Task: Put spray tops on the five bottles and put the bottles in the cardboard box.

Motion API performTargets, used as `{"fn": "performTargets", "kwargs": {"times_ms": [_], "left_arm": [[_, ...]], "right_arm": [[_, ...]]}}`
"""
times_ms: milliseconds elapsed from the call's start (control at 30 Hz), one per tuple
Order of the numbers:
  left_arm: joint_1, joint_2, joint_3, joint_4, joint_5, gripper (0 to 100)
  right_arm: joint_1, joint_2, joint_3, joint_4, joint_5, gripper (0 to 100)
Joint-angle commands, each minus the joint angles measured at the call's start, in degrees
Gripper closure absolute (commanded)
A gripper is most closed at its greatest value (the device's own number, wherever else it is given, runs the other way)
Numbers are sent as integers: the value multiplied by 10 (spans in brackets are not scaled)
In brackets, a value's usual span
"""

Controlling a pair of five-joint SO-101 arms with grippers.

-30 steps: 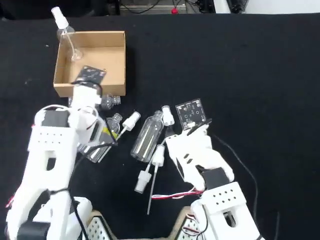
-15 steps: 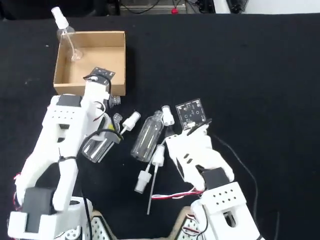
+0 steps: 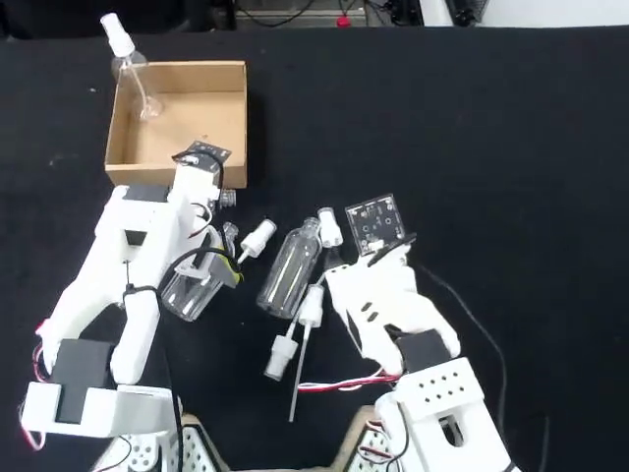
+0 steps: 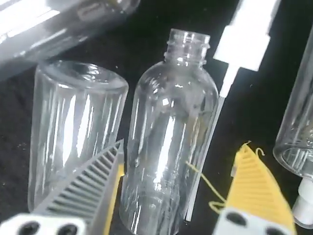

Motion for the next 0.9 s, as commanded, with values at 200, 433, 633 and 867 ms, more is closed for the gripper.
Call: {"fn": "performTargets", "kwargs": {"times_ms": [200,433,633,867], "left_arm": [[-7,-5,-3,-53,-4,662],[-7,10,0,-80,-3,662],[-8,57,-64,-34,-4,662],[-7,70,-110,-4,-4,716]], "right_arm": [[-8,-5,-16,-14,-5,900],[-8,-5,-14,-14,-5,900],[-8,-4,0,-41,-4,900],[-8,-5,1,-42,-2,900]]}}
